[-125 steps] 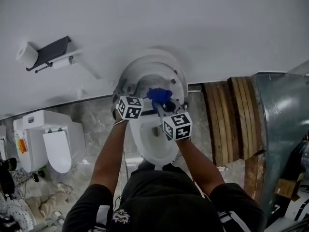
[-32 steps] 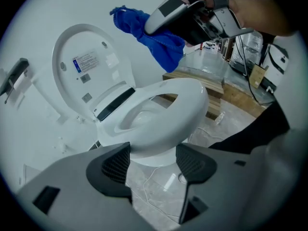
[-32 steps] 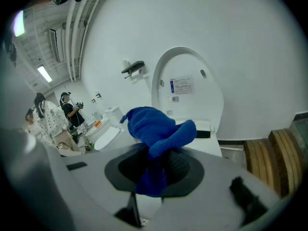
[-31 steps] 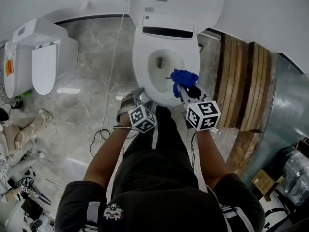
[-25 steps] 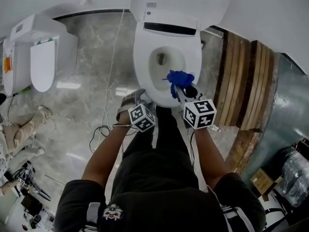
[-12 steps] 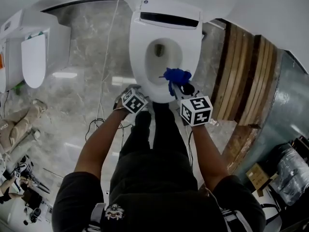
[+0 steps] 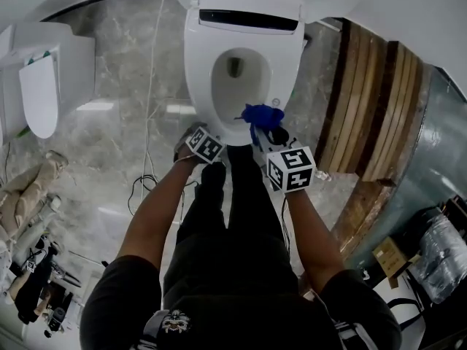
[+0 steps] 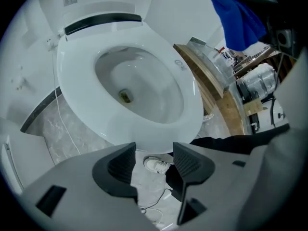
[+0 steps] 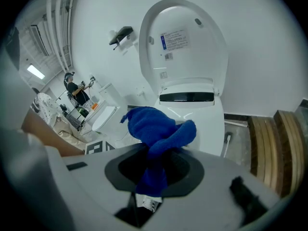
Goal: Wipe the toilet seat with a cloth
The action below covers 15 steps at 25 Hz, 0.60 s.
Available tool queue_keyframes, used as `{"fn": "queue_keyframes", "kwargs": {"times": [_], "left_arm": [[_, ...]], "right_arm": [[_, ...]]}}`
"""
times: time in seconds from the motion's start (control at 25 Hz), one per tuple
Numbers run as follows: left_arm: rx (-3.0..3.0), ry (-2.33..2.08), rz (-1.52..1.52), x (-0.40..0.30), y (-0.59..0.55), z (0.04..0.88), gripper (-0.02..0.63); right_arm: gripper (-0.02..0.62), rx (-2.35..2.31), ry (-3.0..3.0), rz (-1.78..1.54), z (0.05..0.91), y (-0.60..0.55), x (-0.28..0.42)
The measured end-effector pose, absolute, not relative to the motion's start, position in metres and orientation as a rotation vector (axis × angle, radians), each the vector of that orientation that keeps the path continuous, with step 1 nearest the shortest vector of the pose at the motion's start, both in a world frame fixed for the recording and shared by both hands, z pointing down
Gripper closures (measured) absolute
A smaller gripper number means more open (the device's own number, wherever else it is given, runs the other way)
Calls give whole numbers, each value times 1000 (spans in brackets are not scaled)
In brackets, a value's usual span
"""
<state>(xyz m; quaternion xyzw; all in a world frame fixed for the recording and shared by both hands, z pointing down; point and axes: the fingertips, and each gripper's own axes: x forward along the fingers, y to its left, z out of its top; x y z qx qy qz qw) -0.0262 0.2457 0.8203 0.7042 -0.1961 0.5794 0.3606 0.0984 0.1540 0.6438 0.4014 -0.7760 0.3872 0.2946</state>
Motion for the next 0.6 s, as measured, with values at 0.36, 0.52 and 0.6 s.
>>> {"fn": "queue_keyframes", "kwargs": {"times": [0.36,0.52,0.6], "left_arm": [[1752,-602,1480,-33,238,834,443],[1784,-611,1443,-29,233,819,462],[1847,-674,1430,-28,222,803,509]], "right_arm": [[515,1055,-2036,1043,667,152,106],[515,1055,-2041,1013,672,136,104],[515,1055,-2046,989,675,125,102]]}}
